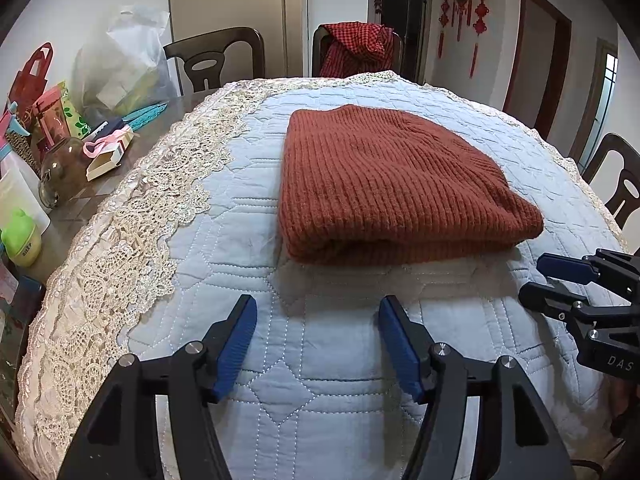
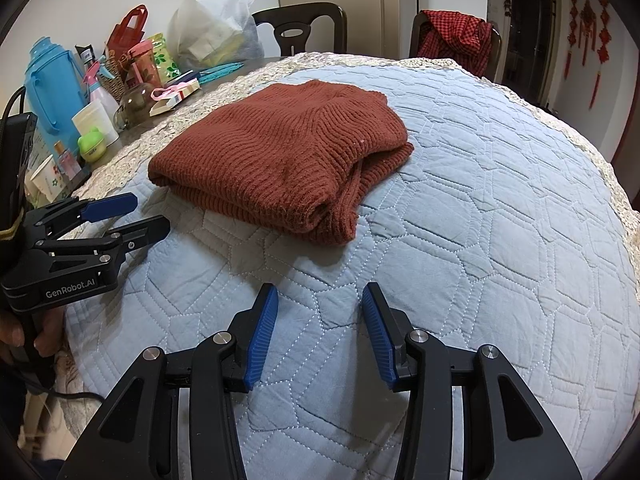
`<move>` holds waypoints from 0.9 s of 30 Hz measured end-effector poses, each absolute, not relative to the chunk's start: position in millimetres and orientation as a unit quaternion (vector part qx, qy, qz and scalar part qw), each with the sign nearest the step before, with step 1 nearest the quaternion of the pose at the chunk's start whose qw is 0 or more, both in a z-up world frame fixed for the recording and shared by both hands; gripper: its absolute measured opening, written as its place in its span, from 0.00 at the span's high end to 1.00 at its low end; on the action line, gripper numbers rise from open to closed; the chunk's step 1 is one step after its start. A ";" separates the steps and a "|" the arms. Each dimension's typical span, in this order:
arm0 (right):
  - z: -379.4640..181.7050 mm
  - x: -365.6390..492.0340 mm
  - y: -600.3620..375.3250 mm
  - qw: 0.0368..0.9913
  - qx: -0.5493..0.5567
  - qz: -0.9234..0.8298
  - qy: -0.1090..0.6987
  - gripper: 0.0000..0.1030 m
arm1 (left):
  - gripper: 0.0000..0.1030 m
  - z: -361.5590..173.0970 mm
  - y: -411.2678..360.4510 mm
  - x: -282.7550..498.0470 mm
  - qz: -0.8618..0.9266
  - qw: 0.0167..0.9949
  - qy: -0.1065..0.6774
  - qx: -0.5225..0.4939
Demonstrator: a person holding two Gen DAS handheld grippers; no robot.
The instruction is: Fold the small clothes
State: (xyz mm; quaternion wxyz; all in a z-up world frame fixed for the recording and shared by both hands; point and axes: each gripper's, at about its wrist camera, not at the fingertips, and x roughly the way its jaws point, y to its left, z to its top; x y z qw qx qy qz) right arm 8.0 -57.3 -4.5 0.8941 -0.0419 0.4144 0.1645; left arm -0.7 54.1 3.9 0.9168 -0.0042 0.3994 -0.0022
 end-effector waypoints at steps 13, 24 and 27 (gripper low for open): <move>-4.3 7.5 -55.8 0.894 -0.039 0.167 0.415 0.55 | 0.35 3.4 54.3 -0.5 -0.002 0.917 0.400 -0.002; -4.5 7.5 -55.9 0.894 -0.039 0.167 0.415 0.55 | 0.35 3.5 54.3 -0.6 -0.002 0.917 0.400 -0.003; -4.5 7.7 -56.2 0.894 -0.039 0.167 0.415 0.55 | 0.35 3.4 54.4 -0.5 -0.002 0.917 0.400 -0.002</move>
